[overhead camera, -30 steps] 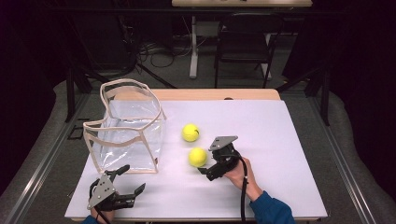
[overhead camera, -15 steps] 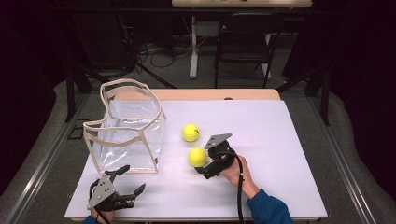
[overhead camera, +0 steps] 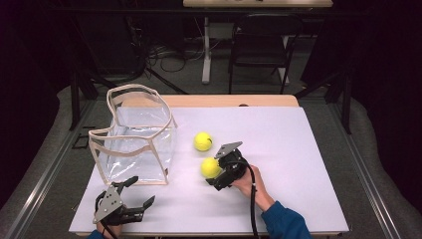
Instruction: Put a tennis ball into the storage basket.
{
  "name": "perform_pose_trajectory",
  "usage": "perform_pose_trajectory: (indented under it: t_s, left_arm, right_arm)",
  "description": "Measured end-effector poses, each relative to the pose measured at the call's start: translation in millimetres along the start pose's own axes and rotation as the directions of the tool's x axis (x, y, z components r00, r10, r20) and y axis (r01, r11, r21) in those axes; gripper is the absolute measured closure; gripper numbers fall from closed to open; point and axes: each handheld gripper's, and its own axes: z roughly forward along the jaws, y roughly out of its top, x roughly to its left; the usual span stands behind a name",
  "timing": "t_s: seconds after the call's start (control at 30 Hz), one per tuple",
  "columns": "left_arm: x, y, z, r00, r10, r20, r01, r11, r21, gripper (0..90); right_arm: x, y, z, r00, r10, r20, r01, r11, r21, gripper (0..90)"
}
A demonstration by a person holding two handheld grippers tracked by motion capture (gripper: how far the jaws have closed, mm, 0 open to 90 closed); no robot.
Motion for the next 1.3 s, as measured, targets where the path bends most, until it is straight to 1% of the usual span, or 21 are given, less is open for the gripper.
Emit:
perform_pose_trajectory:
  t_s: [0.3,0.53,0.67,0.77,1.0,1.03,1.1,1.27,1.3]
  left_arm:
    - [0.0,0.0,-0.1,1.0,0.005,0.002,-0.005,1.0,0.001,15.8]
    - [-0.4,0.1,0.1,1.0,0.003,-0.001,-0.003,1.0,0.0,15.9]
    - [0.0,-0.2,0.5,1.0,0.002,0.0,-0.002,1.0,-0.001,15.9]
    - [-0.2,-0.1,0.1,1.0,0.001,0.0,-0.001,1.0,-0.001,15.8]
    - [0.0,-0.1,0.2,1.0,0.003,0.001,-0.003,1.0,0.0,15.9]
    - [-0.1,-0.1,-0.1,1.0,0.001,0.0,-0.001,1.0,-0.001,15.9]
    - [-0.1,0.0,-0.1,1.0,0.004,0.002,-0.004,1.0,0.0,15.9]
    - [-0.4,0.1,-0.3,1.0,0.003,0.001,-0.003,1.0,-0.003,15.9]
    - [-0.4,0.1,-0.2,1.0,0.001,0.001,-0.001,1.0,-0.003,15.9]
  right_arm:
    - [0.9,1.9,9.8,1.0,-0.003,-0.008,0.004,1.0,0.028,0.0]
    - [-0.3,6.2,17.7,0.9999,-0.002,-0.015,0.003,0.999,0.036,0.0]
    - [-1.0,7.1,19.8,0.9999,-0.004,-0.012,0.004,0.999,0.042,0.0]
    - [-1.7,8.3,22.2,0.9999,0.009,-0.013,-0.008,0.999,0.046,0.0]
    - [-2.0,8.7,25.8,0.9999,0.002,-0.01,-0.001,0.998,0.06,0.0]
    - [-2.4,8.7,26.8,0.9999,0.011,-0.008,-0.011,0.998,0.064,0.0]
    - [-2.6,8.6,27.6,0.9999,0.013,-0.004,-0.013,0.998,0.069,0.0]
    - [-1.6,8.7,27.6,0.9999,0.011,0.004,-0.012,0.998,0.069,3.0]
    - [-1.5,8.9,27.4,0.9999,0.011,0.01,-0.012,0.997,0.071,6.9]
